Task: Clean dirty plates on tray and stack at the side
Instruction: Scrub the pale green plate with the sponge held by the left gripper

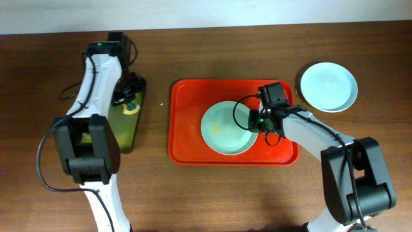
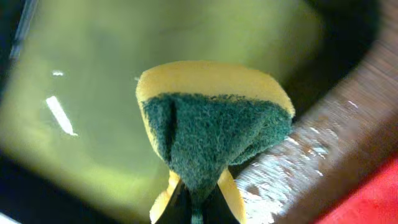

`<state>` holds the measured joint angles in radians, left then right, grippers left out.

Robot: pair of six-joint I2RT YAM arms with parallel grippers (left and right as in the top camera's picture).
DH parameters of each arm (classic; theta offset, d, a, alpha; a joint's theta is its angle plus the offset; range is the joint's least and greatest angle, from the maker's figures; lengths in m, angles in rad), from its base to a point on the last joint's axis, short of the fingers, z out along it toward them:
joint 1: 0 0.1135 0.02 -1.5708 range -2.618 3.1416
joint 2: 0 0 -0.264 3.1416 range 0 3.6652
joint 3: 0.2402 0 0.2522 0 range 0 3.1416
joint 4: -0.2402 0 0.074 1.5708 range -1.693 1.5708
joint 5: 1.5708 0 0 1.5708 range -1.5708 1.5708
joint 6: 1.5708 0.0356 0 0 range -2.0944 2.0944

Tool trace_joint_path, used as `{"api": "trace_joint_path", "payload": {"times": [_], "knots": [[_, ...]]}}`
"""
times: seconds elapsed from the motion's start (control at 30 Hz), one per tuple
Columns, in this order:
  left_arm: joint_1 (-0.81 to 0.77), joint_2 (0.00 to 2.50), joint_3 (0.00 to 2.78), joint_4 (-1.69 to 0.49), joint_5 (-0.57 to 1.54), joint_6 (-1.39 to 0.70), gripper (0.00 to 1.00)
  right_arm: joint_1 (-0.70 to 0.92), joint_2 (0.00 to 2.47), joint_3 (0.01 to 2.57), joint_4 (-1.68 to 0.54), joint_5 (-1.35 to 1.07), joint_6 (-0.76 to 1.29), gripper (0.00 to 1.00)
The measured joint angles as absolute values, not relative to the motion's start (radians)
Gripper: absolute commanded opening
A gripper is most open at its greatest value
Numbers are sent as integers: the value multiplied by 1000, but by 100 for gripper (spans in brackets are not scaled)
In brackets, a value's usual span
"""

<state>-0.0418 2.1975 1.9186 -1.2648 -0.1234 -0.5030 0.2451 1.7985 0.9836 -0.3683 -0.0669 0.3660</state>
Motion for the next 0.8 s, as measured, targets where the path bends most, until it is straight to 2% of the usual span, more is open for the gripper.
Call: {"api": "trace_joint_path", "payload": {"times": [0.07, 0.17, 0.27, 0.57, 0.8], "knots": [[-93, 2197, 1919, -1247, -108, -482, 0, 245, 1802, 986, -365, -67, 366, 36], [-173, 2197, 1919, -1236, -103, -471, 0, 245, 1803, 986, -365, -68, 367, 26], [-256, 2197, 1919, -1231, -75, -471, 0, 245, 1806, 987, -371, -96, 368, 5], [-512, 2197, 1919, -1212, 29, -475, 0, 243, 1811, 992, -400, -231, 428, 4], [-587, 2201, 1858, -1119, 54, -543, 0, 243, 1813, 992, -399, -239, 472, 4]]}}
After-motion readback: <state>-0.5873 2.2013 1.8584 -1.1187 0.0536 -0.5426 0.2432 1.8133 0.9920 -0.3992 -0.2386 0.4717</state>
